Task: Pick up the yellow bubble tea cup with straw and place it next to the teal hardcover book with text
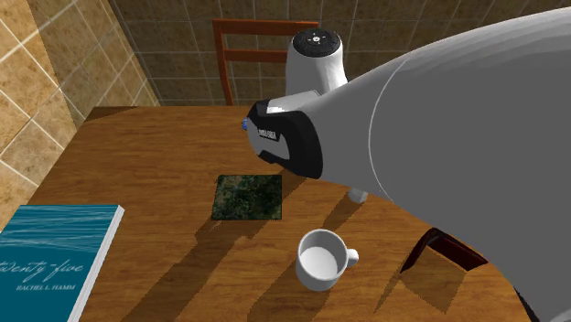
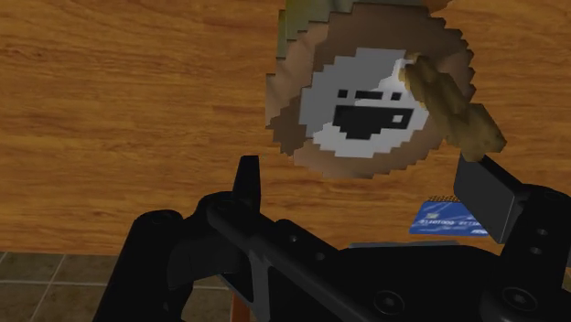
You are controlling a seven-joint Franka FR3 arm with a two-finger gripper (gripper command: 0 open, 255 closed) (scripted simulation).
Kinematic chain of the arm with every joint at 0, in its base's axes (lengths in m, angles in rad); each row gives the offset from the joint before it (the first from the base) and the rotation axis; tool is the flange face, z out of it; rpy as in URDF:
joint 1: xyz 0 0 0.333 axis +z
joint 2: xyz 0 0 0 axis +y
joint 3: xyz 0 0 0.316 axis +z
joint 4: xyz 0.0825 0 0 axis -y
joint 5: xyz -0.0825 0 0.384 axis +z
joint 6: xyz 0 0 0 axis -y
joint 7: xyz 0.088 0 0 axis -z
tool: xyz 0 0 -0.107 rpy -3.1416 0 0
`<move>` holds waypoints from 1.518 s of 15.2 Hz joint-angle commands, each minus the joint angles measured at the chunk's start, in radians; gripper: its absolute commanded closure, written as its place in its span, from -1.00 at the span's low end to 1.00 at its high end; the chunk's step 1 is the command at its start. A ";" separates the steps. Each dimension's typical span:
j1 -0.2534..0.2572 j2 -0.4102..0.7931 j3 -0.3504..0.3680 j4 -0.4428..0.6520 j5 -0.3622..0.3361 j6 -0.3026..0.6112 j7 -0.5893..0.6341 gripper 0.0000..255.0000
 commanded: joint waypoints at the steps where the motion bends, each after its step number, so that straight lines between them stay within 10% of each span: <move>1: 0.002 0.024 -0.002 0.009 -0.004 0.016 0.004 -1.00; 9: 0.002 0.031 -0.003 0.011 -0.005 0.020 0.005 -1.00; 10: 0.002 0.031 -0.003 0.011 -0.005 0.020 0.005 1.00; 23: -0.001 0.000 0.002 0.025 0.003 -0.024 -0.004 1.00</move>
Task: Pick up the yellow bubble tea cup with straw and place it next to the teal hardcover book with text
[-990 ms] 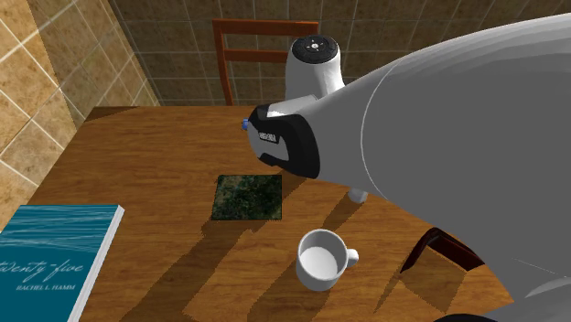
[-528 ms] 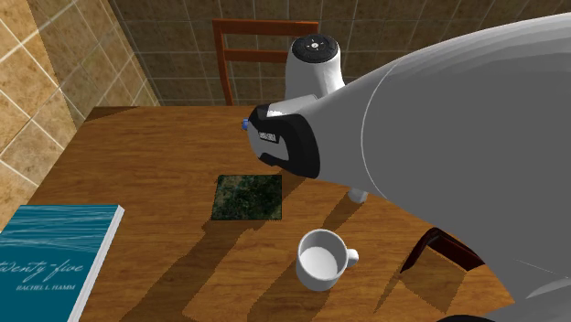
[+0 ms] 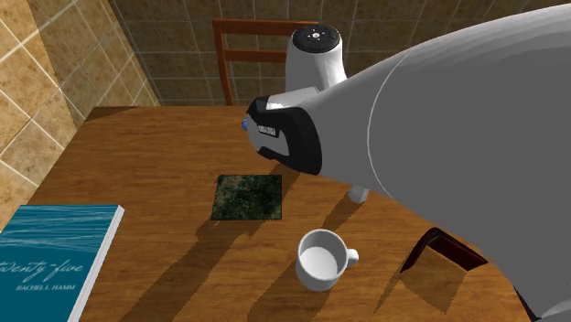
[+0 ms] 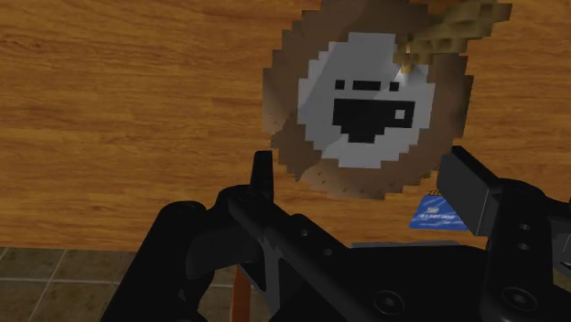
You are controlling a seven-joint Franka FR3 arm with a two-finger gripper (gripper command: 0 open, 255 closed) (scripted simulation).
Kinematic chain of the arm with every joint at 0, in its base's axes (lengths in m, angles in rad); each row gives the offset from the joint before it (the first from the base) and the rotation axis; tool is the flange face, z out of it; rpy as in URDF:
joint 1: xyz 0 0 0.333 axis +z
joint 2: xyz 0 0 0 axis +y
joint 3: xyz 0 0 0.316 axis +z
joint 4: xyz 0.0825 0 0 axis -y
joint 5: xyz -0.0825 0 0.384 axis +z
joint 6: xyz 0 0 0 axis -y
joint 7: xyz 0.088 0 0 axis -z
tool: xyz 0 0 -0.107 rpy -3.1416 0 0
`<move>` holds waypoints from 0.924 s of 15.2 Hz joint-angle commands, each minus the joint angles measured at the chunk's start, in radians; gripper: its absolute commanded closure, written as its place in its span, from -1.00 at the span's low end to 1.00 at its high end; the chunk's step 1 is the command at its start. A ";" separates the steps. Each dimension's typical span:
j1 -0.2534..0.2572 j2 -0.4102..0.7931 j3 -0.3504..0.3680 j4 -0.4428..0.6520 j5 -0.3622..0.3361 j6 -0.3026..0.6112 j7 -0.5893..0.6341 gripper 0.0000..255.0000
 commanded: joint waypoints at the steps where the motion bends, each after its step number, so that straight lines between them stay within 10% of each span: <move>1: -0.001 -0.015 0.002 0.008 0.004 -0.022 -0.004 1.00; 14: -0.005 -0.093 0.010 0.084 0.026 -0.175 -0.026 1.00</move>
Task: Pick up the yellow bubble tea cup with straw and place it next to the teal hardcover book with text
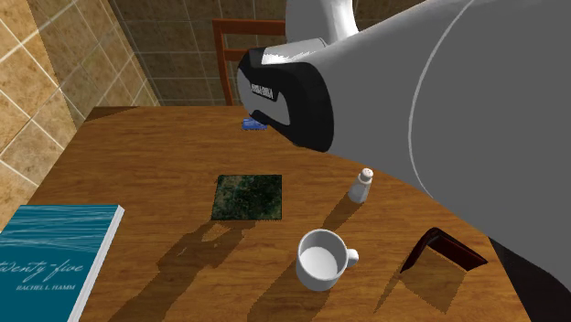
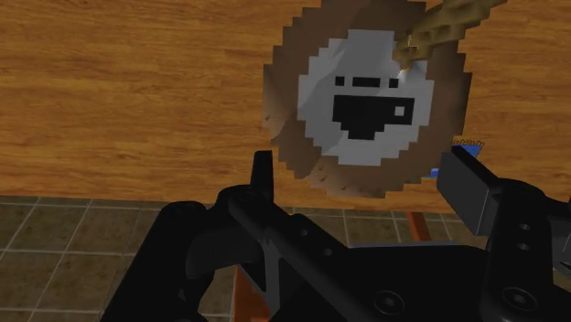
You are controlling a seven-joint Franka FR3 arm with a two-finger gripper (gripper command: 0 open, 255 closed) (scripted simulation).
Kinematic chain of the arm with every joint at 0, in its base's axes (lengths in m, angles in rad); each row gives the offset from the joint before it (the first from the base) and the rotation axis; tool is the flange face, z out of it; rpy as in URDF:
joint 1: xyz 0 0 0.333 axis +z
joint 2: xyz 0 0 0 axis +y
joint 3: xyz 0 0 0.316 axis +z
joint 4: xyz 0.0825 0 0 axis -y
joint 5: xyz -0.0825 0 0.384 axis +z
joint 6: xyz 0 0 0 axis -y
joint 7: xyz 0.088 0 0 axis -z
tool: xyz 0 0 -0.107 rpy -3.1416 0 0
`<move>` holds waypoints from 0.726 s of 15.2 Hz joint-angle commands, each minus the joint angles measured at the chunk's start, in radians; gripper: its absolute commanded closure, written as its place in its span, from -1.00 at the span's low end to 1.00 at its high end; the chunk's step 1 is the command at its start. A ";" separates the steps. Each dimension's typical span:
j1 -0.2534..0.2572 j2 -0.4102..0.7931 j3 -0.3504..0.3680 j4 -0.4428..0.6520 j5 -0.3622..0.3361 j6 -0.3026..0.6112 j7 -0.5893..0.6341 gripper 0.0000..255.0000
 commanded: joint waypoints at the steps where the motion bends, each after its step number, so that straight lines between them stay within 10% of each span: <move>1: 0.000 -0.012 0.001 0.011 0.003 -0.023 -0.002 1.00; 11: -0.001 -0.049 0.004 0.098 0.014 -0.146 -0.015 1.00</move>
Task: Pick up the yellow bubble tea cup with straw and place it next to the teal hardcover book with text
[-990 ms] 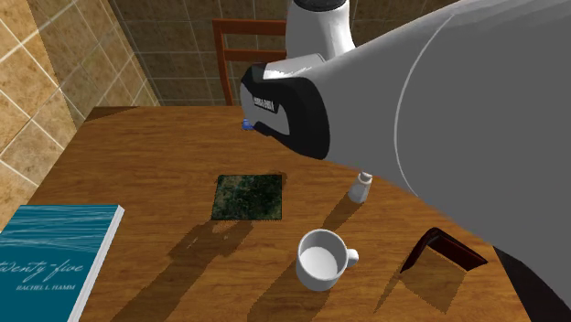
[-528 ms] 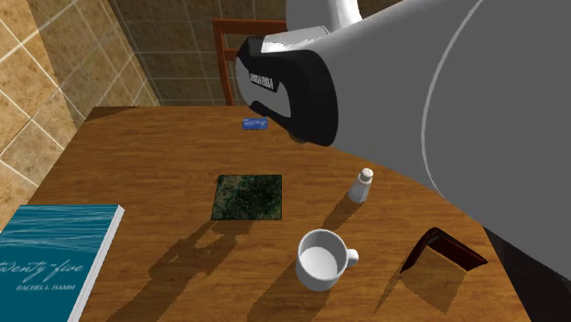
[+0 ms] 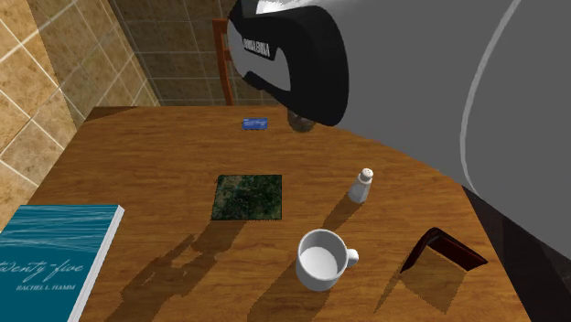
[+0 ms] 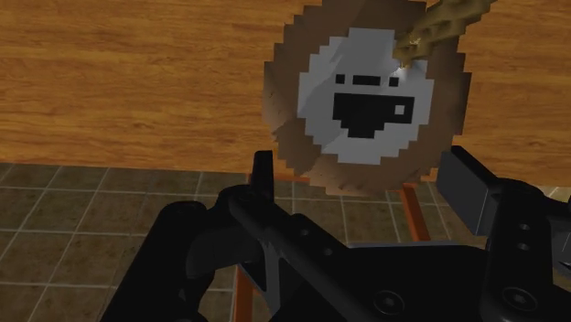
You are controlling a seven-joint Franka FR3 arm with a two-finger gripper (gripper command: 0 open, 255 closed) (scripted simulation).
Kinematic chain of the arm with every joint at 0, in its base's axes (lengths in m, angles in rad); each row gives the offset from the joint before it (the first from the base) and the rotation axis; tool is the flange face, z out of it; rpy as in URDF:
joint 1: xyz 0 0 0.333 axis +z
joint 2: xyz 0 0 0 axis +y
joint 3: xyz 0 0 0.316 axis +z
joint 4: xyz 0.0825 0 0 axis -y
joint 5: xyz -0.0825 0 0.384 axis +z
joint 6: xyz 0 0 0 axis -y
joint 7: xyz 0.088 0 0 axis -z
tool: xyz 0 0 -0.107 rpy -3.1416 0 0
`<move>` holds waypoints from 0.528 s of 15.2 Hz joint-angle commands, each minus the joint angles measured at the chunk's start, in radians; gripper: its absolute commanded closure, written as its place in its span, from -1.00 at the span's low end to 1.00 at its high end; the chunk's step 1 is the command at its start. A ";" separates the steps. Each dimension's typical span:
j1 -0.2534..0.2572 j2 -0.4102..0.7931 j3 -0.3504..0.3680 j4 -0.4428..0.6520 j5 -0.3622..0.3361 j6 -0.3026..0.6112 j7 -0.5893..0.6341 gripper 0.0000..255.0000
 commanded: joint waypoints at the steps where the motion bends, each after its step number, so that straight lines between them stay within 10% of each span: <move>1: -0.001 -0.003 0.000 0.021 0.002 -0.024 -0.004 1.00; 8: -0.001 -0.016 0.001 0.099 0.008 -0.114 -0.011 1.00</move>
